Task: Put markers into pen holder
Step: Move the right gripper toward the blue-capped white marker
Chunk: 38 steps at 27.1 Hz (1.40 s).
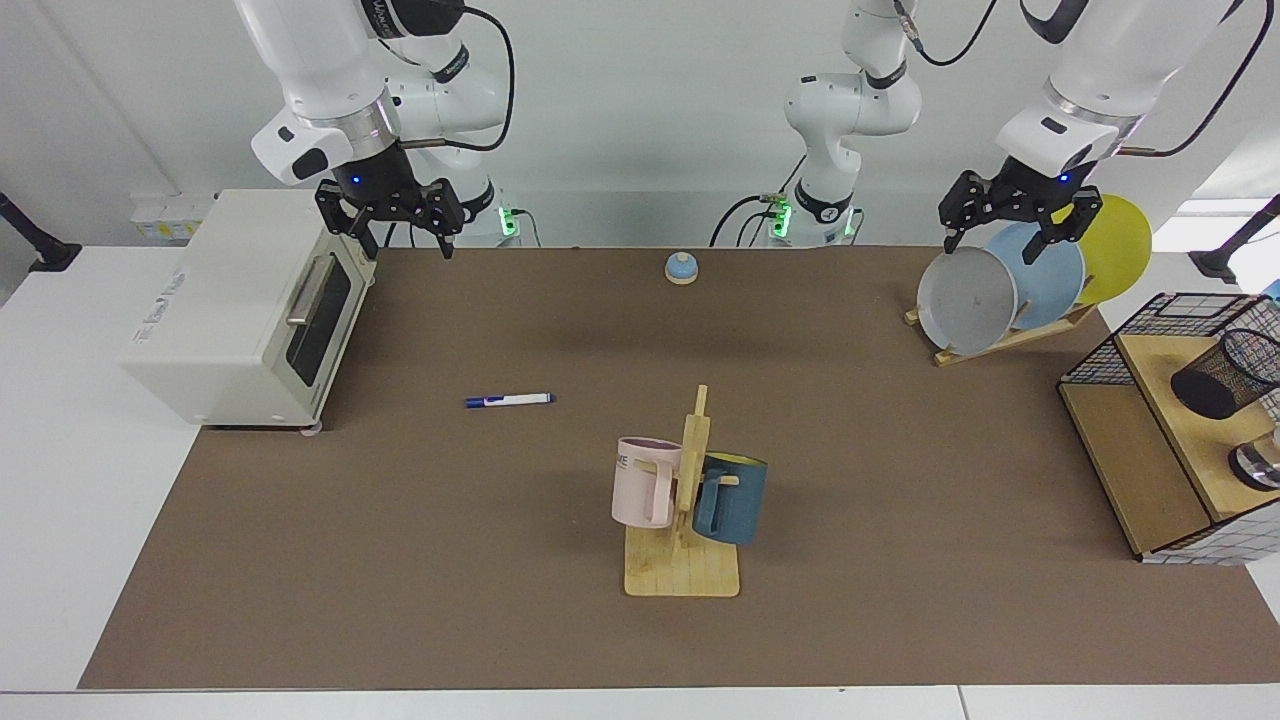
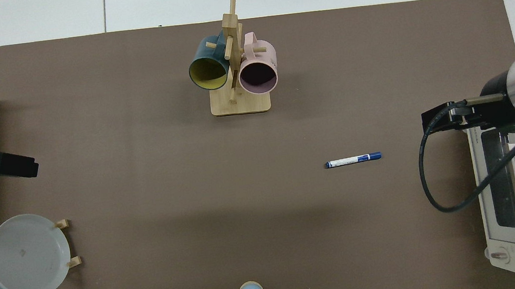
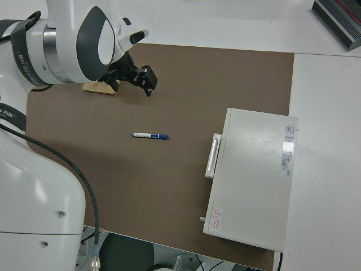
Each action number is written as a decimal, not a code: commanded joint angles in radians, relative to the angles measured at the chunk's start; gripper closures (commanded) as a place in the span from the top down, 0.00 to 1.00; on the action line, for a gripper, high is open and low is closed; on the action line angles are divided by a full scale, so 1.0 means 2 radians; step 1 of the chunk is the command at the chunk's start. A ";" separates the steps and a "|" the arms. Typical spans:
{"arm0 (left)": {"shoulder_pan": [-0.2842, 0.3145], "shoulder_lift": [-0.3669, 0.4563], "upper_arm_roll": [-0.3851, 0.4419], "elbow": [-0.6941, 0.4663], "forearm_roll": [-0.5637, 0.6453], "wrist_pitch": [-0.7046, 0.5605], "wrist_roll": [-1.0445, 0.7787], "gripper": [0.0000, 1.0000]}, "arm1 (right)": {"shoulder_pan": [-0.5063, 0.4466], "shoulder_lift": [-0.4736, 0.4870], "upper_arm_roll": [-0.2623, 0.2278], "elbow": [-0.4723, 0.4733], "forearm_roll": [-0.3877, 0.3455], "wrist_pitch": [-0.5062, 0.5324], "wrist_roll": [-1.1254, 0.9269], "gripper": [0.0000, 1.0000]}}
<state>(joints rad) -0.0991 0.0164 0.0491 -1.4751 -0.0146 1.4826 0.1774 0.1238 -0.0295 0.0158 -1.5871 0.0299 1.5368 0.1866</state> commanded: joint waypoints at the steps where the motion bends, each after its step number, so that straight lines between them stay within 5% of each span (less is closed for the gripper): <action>1: -0.001 0.004 0.002 0.009 -0.002 -0.006 -0.005 1.00 | -0.001 0.000 0.000 0.001 0.007 0.002 0.006 1.00; 21: -0.002 0.004 0.002 0.009 -0.002 -0.006 -0.005 1.00 | -0.003 0.000 0.000 -0.004 0.008 0.007 0.019 1.00; 28: -0.001 0.004 0.002 0.009 -0.002 -0.006 -0.005 1.00 | 0.000 -0.015 0.001 -0.049 0.008 0.084 0.178 1.00; 38: -0.001 0.004 0.002 0.009 -0.002 -0.007 -0.005 1.00 | 0.000 0.000 0.001 -0.080 0.009 0.110 0.360 1.00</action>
<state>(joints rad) -0.0991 0.0164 0.0493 -1.4751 -0.0146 1.4821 0.1772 0.1254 -0.0292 0.0166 -1.6954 0.0304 1.6899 0.7275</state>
